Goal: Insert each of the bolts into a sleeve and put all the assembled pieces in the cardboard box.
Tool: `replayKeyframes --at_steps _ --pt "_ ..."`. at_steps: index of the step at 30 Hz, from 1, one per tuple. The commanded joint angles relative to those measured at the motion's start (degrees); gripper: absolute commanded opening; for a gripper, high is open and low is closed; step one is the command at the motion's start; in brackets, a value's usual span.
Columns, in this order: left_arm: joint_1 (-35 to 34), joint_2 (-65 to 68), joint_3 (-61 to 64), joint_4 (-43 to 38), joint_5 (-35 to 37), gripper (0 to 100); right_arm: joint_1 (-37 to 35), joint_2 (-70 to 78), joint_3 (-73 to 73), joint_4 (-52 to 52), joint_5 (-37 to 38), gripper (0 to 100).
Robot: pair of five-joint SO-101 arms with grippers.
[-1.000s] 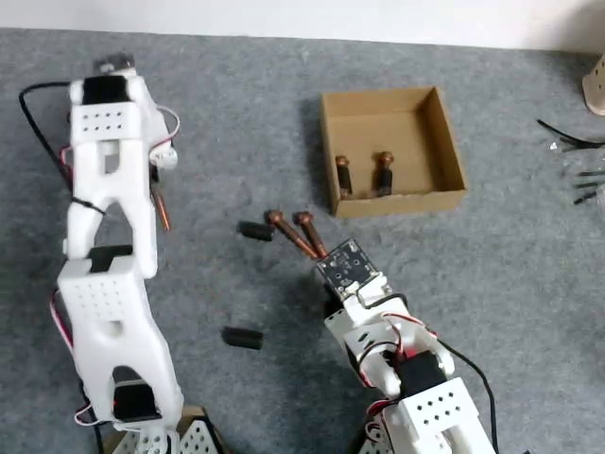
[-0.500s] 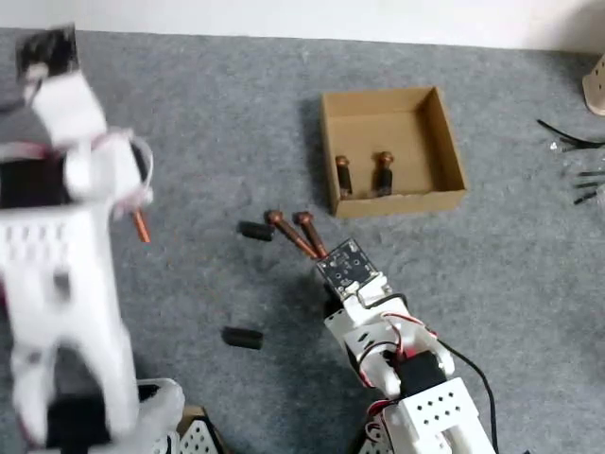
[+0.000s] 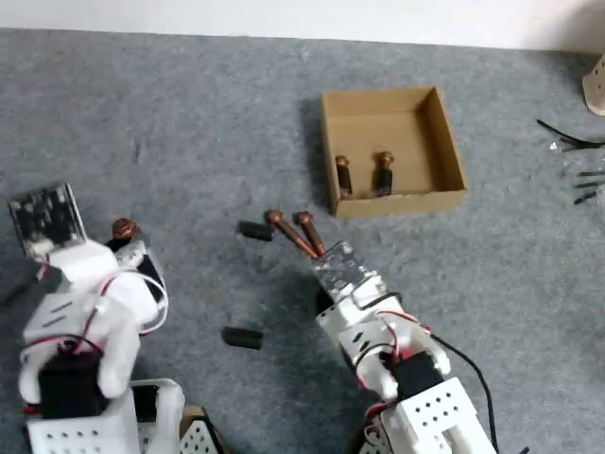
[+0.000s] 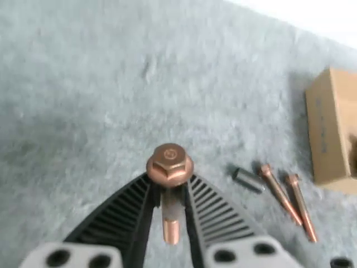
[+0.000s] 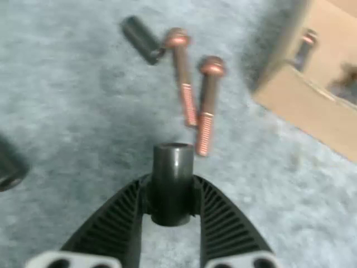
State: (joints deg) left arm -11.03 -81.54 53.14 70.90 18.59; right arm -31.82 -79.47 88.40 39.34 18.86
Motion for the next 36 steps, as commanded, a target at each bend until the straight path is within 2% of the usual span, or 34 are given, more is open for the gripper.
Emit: replayKeyframes --at_steps 1,6,13,15,20,25,31,36 --pt "0.84 -8.48 8.48 -7.56 0.09 0 -4.35 -0.92 -1.01 -1.89 0.00 0.5" --pt "1.01 -16.57 15.87 -14.24 0.18 0 -4.88 -3.38 -0.75 -4.26 0.00 0.5" --pt "1.98 -23.78 27.12 -29.45 0.18 0 -4.62 -21.14 3.47 -2.15 0.00 0.5" --pt "5.76 -23.43 29.93 -36.31 0.18 0 -4.62 -26.42 4.70 -0.31 0.00 0.5" --pt "16.31 -23.34 37.49 -57.67 0.53 0 -4.62 -25.19 5.49 -1.98 0.00 0.5" --pt "19.56 -23.16 44.09 -77.89 7.82 0 -4.62 -25.98 5.67 -10.07 0.00 0.5" --pt "20.09 -23.25 43.91 -78.07 15.74 0 -4.62 -25.98 6.11 -14.55 0.00 0.5" --pt "25.45 -23.25 41.63 -69.54 17.93 0 -4.97 -25.98 6.37 -16.31 0.00 0.5"
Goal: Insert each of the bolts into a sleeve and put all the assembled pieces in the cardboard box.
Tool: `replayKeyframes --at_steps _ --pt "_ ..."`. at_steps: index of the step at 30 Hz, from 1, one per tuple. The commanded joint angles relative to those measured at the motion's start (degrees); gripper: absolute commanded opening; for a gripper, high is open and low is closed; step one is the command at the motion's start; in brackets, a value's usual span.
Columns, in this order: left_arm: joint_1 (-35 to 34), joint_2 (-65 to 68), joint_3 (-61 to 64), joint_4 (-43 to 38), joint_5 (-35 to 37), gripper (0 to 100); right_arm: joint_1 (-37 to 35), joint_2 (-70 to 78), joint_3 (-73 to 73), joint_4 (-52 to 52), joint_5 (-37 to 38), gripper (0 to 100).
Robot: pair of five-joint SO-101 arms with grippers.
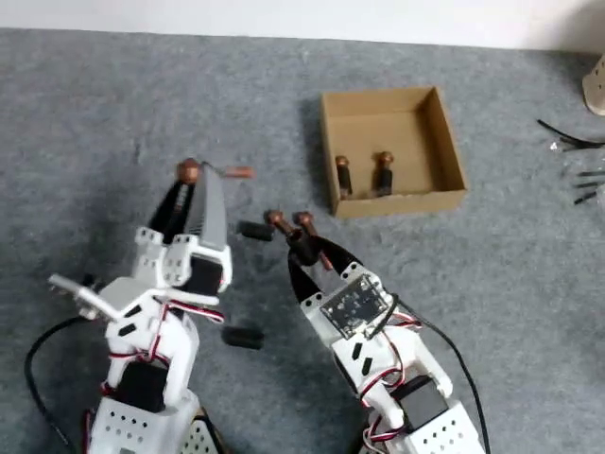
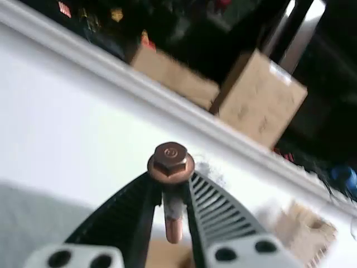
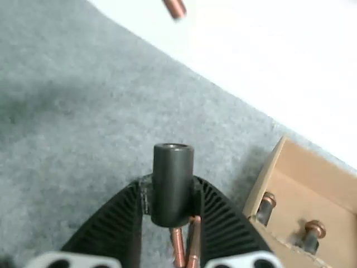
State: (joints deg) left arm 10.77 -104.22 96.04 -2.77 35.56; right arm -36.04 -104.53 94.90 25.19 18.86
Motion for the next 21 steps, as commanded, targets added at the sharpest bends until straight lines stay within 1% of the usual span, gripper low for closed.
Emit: replayKeyframes --at_steps 1,4,10,12,17,20,21 --pt "4.88 -0.57 -1.89 6.33 0.79 0 -0.75 -0.92 0.66 -2.33 0.00 0.5" --pt "6.64 -0.57 -3.38 12.66 0.70 0 -0.66 -0.92 2.51 -2.42 0.53 0.5" --pt "7.43 -0.66 -10.95 27.16 0.70 0 -0.48 -0.92 2.86 -2.42 0.62 0.5" --pt "7.69 -0.66 -12.97 30.51 0.70 0 -0.40 -0.92 3.65 -2.42 0.62 0.5" --pt "7.08 -0.66 -15.52 30.68 0.70 0 -2.24 -0.84 5.76 -2.42 1.05 0.5" --pt "7.08 -0.66 -16.57 30.15 0.70 0 -4.18 -0.75 6.64 -2.15 5.45 0.5" --pt "7.34 -0.66 -16.57 30.07 0.70 0 -4.62 -0.66 6.64 -2.07 5.27 0.5"
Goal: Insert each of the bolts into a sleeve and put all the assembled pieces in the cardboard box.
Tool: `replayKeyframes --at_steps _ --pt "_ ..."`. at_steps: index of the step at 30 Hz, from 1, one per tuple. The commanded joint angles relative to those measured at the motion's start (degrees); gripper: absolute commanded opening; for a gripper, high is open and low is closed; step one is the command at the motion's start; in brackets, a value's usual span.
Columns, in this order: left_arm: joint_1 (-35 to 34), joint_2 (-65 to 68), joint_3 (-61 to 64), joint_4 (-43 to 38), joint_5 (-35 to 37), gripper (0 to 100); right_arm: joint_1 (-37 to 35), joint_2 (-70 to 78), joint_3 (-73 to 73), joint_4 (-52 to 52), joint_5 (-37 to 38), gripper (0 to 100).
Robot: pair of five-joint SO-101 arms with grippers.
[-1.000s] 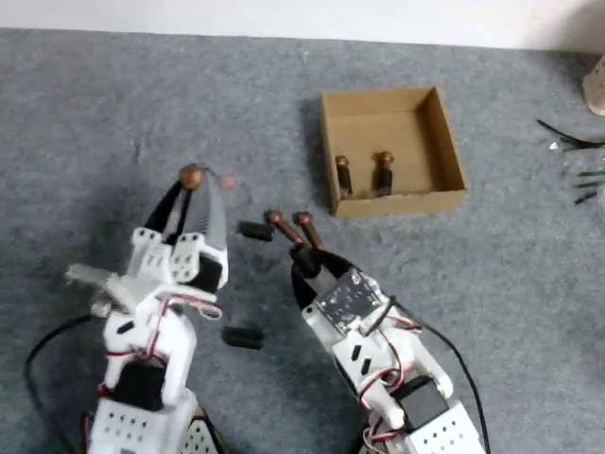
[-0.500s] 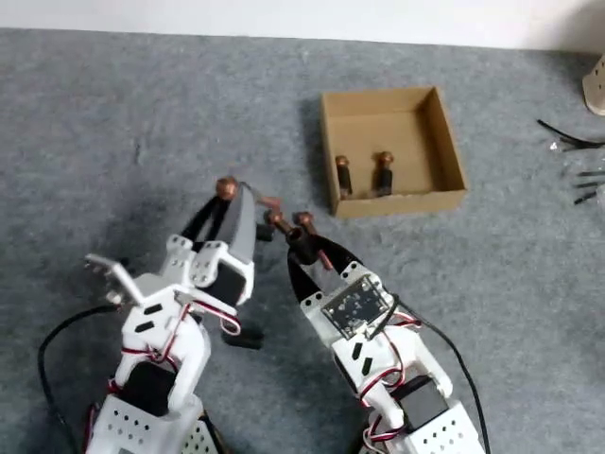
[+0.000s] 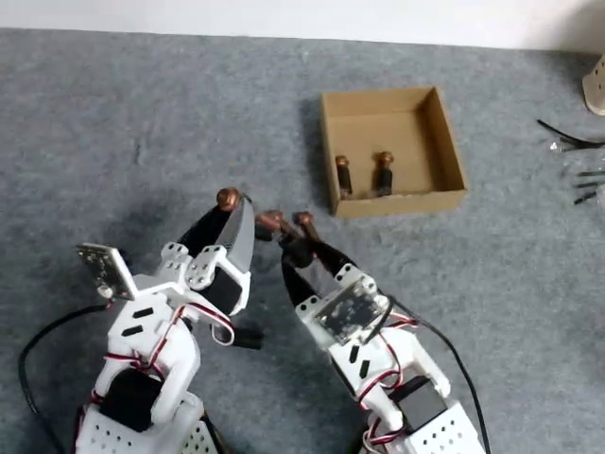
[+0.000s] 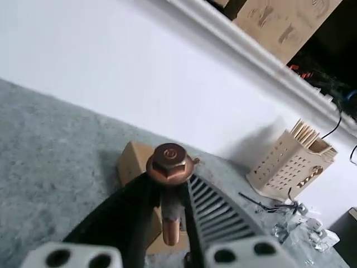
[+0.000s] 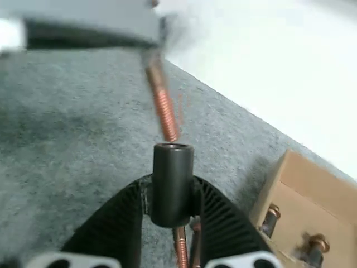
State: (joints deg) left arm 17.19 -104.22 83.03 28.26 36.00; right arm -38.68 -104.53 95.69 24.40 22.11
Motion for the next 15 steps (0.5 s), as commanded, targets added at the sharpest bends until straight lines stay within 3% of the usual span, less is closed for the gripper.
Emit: replayKeyframes --at_steps 1,9,15 --pt "1.19 -0.57 -3.38 -0.97 0.26 0 -2.15 -0.57 5.85 -1.19 1.49 0.5" --pt "4.44 -0.66 -3.91 0.00 0.18 0 -1.98 -0.57 5.93 -1.19 1.14 0.5" --pt "4.35 -0.66 -10.07 9.32 0.18 0 -0.31 -0.57 5.93 -1.19 1.23 0.5"
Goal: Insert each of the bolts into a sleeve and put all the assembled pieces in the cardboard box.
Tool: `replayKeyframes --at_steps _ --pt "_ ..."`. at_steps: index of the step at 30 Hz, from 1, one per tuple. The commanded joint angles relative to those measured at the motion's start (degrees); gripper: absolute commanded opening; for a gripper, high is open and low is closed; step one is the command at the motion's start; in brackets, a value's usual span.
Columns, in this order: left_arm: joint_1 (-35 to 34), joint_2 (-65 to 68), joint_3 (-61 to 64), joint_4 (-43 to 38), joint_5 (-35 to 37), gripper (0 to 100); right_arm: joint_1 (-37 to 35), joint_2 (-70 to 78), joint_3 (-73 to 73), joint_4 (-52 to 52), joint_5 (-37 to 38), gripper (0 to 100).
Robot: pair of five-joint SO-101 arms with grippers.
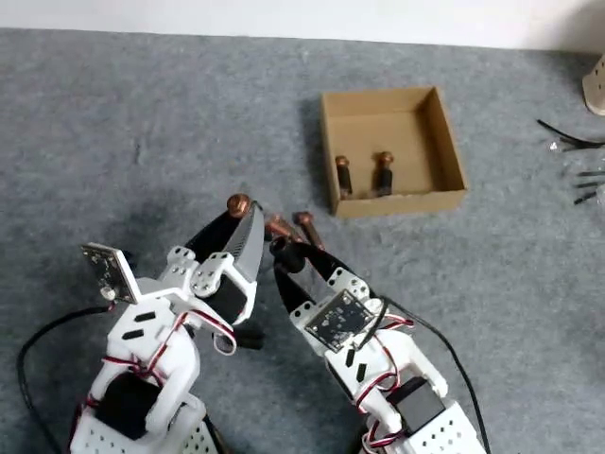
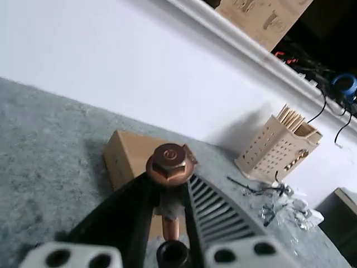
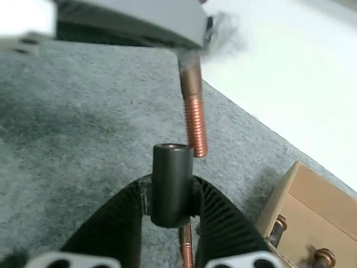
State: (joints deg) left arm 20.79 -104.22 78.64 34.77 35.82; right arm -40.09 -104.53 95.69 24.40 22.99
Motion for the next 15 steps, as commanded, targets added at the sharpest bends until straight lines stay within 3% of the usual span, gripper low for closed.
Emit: replayKeyframes --at_steps 1,15 --pt "0.75 -0.66 -6.55 3.78 0.35 0 1.10 -0.57 5.93 -1.19 0.35 0.5" --pt "0.92 -0.66 -7.87 7.30 0.35 0 1.19 -0.57 5.85 -1.27 0.35 0.5"
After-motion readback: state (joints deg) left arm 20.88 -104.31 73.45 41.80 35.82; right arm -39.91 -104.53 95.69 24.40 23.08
